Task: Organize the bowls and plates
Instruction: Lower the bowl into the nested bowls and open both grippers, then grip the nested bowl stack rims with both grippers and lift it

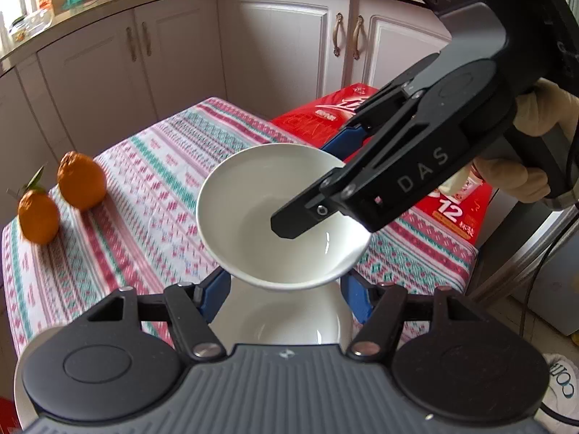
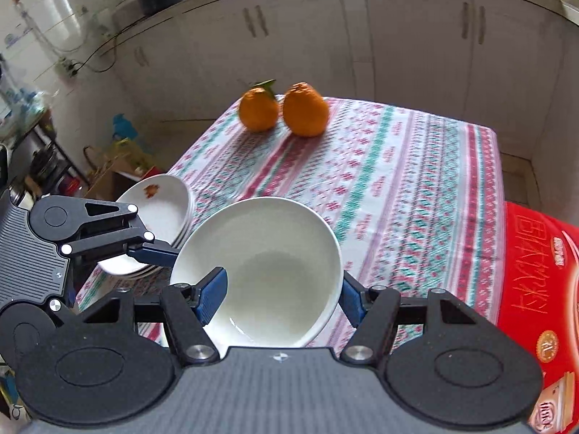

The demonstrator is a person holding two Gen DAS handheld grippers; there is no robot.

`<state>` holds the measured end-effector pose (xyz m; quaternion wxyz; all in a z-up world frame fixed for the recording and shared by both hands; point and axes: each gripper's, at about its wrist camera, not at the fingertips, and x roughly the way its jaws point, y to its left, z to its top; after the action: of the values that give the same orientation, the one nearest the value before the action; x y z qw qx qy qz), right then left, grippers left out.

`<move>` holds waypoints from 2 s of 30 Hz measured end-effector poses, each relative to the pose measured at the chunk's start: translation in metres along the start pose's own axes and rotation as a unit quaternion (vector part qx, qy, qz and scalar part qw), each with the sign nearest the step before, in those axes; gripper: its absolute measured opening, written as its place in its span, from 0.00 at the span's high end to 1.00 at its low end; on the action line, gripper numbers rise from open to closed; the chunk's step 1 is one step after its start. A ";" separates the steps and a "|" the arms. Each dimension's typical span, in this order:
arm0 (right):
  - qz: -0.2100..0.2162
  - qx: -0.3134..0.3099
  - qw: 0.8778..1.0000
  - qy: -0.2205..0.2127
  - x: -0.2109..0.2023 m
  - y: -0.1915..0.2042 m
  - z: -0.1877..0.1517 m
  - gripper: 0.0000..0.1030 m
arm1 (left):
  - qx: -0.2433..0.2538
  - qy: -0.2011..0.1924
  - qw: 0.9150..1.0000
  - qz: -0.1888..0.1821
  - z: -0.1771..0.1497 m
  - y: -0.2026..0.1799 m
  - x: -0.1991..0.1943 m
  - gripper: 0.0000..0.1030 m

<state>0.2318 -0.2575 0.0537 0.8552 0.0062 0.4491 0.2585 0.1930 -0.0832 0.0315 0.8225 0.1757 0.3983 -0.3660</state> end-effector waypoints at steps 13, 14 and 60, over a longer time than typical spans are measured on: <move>0.019 -0.014 0.999 0.027 0.020 0.027 -0.015 0.31 | -0.029 0.009 1.000 0.001 -0.037 0.001 -0.008 0.35; 0.019 -0.014 0.999 0.030 0.022 0.028 -0.016 0.31 | -0.030 0.010 0.999 0.000 -0.038 0.002 -0.007 0.35; -0.017 -0.202 0.979 0.000 0.026 0.045 -0.090 0.00 | 0.020 0.013 1.000 -0.015 -0.087 0.011 0.005 0.15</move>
<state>0.1551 -0.2263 -0.0088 0.8429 -0.1742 0.3879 0.3296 0.1577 -0.0273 -0.0260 0.8079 0.1909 0.4043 -0.3838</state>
